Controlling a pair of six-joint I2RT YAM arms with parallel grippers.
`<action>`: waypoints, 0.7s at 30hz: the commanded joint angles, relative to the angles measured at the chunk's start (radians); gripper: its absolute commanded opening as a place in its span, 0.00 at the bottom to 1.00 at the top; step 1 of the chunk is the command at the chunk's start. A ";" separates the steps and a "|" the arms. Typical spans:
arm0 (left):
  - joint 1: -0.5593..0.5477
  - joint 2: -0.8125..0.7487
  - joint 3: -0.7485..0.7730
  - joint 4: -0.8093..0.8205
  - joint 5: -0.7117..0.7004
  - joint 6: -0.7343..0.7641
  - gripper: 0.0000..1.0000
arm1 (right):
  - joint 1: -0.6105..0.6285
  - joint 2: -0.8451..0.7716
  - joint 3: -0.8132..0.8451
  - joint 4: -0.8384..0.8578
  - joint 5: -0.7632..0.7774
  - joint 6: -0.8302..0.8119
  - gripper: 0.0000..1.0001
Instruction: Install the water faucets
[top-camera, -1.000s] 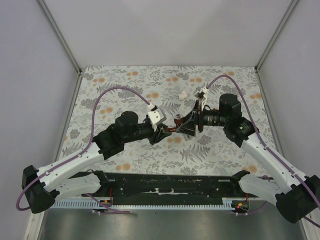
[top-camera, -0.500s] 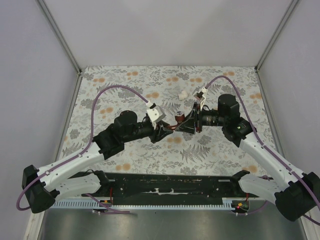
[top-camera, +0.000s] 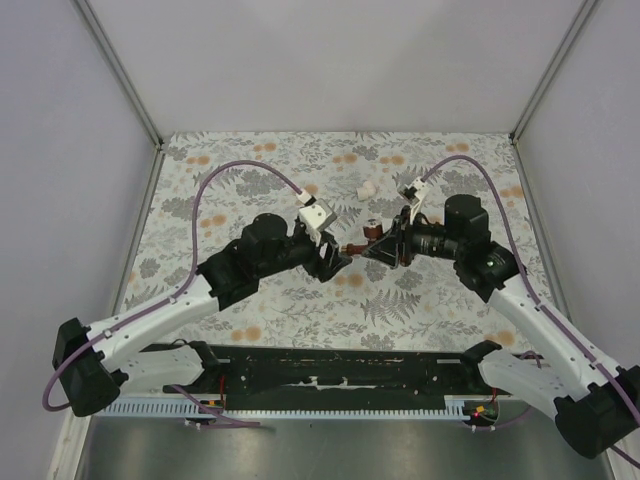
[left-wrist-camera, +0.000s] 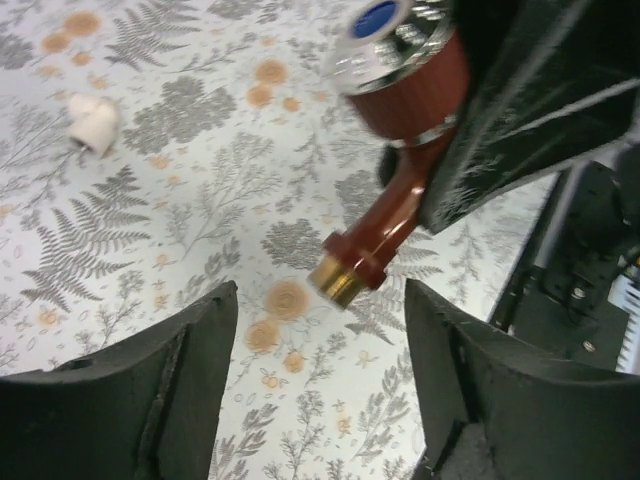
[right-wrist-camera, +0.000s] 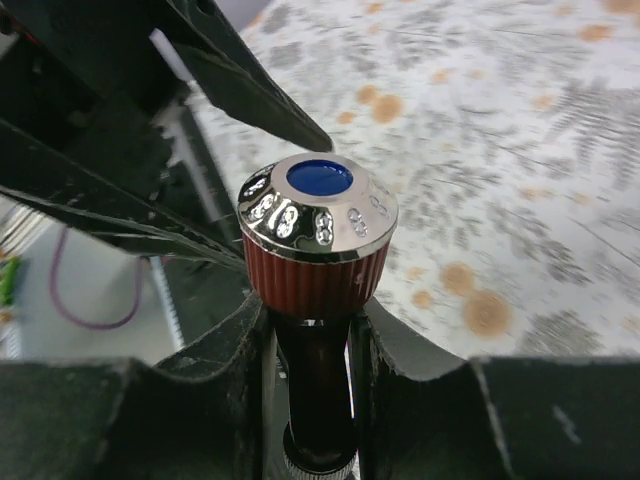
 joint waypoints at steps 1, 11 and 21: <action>0.041 0.100 0.110 -0.075 -0.143 -0.026 0.78 | -0.026 -0.086 0.015 -0.163 0.370 -0.059 0.00; 0.182 0.544 0.422 -0.109 -0.191 -0.005 0.88 | -0.024 -0.309 -0.124 -0.185 0.823 -0.062 0.00; 0.231 1.032 0.863 -0.118 -0.209 0.052 0.84 | -0.026 -0.383 -0.198 -0.159 0.859 -0.067 0.00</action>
